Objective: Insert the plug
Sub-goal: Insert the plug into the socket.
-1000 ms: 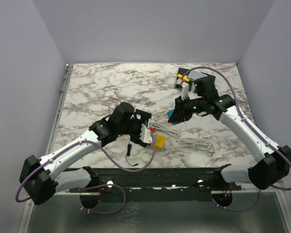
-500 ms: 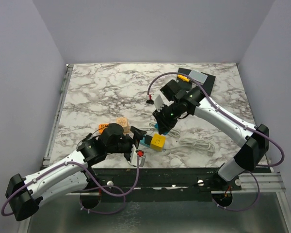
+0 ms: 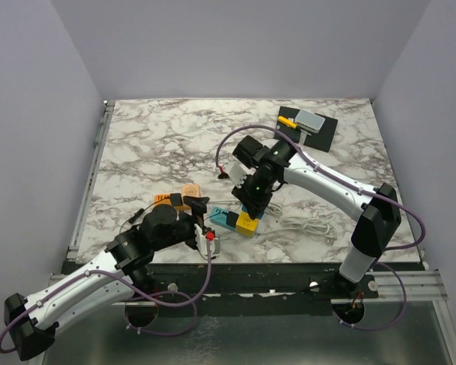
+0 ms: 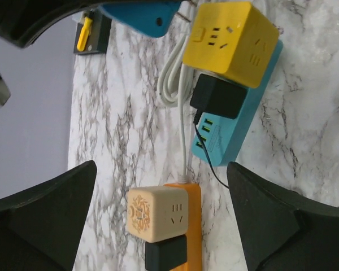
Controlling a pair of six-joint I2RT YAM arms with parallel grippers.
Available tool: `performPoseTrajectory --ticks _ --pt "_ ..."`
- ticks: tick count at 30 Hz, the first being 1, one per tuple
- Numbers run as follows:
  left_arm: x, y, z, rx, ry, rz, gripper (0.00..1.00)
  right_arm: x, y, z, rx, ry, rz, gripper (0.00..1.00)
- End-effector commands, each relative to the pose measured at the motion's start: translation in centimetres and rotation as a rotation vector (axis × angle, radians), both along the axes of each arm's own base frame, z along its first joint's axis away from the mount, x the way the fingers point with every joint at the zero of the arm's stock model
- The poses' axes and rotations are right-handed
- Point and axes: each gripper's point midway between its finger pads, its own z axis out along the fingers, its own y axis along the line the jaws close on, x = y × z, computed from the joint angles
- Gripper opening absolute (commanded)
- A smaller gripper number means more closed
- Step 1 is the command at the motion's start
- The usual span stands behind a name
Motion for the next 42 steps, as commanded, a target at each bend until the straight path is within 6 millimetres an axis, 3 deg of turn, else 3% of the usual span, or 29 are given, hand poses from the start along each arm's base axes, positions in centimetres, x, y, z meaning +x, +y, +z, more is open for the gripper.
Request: performPoseTrajectory --ticks 1,18,42 --pt "1.6 2.4 0.4 -0.081 0.071 0.245 0.99 -0.3 -0.1 -0.2 -0.036 -0.023 0.035 0.01" --pt "1.2 4.2 -2.2 -0.159 0.176 0.382 0.99 0.5 1.2 -2.3 -0.065 -0.053 0.078 0.01" --pt "1.1 4.1 -1.7 -0.17 0.164 0.369 0.99 0.1 0.8 -3.4 -0.111 -0.051 0.098 0.01"
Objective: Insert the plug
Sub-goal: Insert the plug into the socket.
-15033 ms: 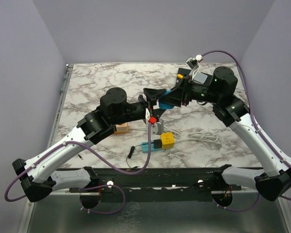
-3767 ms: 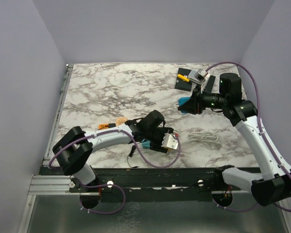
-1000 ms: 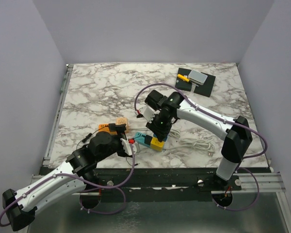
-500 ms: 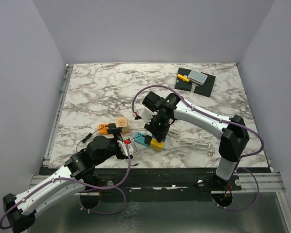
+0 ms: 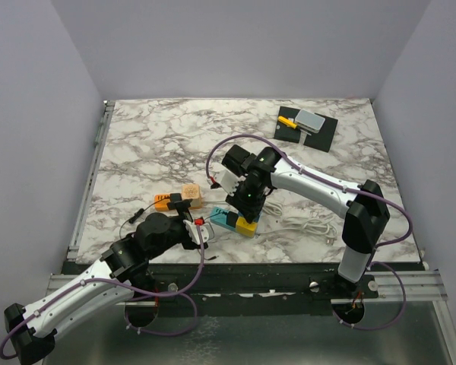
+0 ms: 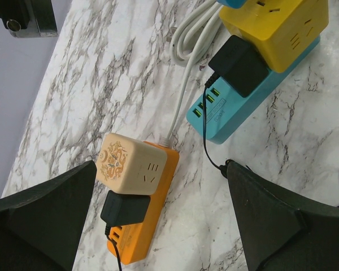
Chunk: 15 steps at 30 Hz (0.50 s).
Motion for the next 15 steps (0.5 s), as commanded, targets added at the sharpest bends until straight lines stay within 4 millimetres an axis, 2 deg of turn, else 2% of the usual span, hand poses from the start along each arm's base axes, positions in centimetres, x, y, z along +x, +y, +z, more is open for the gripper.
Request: performPoseTrajectory --ticks 1,15 --pt "-0.01 0.07 0.17 -0.004 -0.001 0.007 0.99 0.18 -0.23 -0.77 -0.031 -0.014 0.019 0.01" --pt "0.06 0.11 0.7 -0.006 -0.021 0.003 0.99 -0.13 0.06 -1.29 -0.038 0.0 0.018 0.01"
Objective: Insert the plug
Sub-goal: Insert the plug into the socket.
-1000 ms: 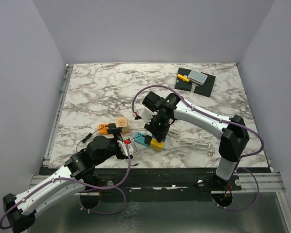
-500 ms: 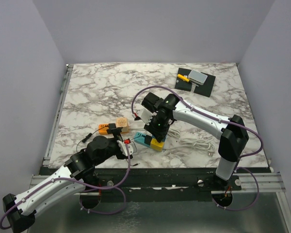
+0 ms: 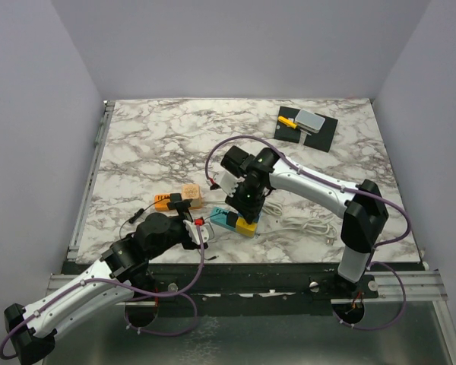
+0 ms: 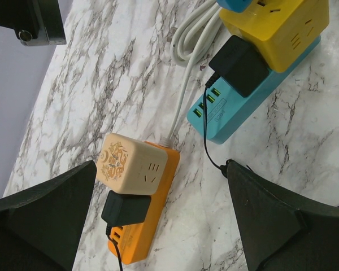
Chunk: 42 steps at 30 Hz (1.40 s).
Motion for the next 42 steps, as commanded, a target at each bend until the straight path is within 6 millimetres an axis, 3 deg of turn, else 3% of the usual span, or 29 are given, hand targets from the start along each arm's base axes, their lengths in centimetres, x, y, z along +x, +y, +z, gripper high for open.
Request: performPoseTrajectory --ticks 1,40,42 --pt "0.1 0.2 0.8 -0.005 -0.023 0.007 0.99 -0.2 0.1 -1.1 -0.031 0.003 0.018 0.01" --pt "0.3 0.1 1.8 0.003 -0.06 -0.009 0.99 -1.3 -0.7 -4.5 -0.104 0.025 0.019 0.01" --pt "0.3 0.0 1.9 0.002 -0.06 -0.009 0.99 -1.1 -0.5 -4.3 -0.098 0.019 0.009 0.05"
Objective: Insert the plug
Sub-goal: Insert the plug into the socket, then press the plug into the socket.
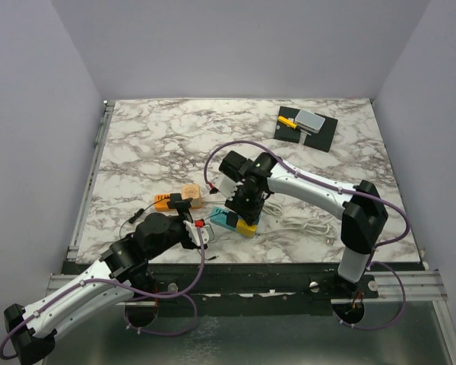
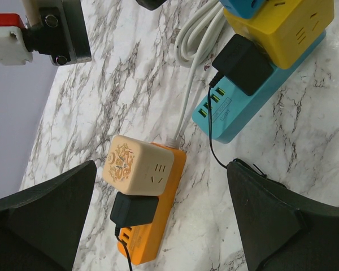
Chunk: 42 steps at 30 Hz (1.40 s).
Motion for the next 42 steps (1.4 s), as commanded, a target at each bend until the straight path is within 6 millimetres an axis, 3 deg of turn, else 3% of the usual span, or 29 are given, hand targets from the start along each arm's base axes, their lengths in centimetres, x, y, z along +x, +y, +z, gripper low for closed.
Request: performPoseTrajectory --ticks 1,5,10,16,25,32,42 --pt "0.2 0.0 1.5 -0.022 -0.023 0.007 0.99 -0.7 -0.1 -2.4 -0.05 0.038 -0.011 0.1" --pt "0.2 0.0 1.6 -0.02 -0.025 0.005 0.99 0.1 1.9 0.2 0.062 -0.012 -0.023 0.28" --pt "0.2 0.0 1.7 -0.021 -0.029 0.006 0.99 0.6 3.7 3.1 0.159 -0.034 -0.021 0.35" --pt "0.2 -0.1 2.0 -0.022 -0.031 0.002 0.99 0.3 3.3 3.7 0.158 -0.033 -0.028 0.41" --pt "0.2 -0.2 2.1 -0.018 -0.031 -0.003 0.99 -0.4 1.1 3.8 0.12 -0.056 -0.047 0.39" --pt "0.2 -0.2 2.2 -0.018 -0.031 -0.006 0.99 -0.9 0.7 3.2 0.116 -0.044 -0.044 0.36" --pt "0.3 -0.3 2.4 -0.023 -0.027 -0.003 0.99 -0.9 0.2 1.9 0.105 -0.044 -0.041 0.18"
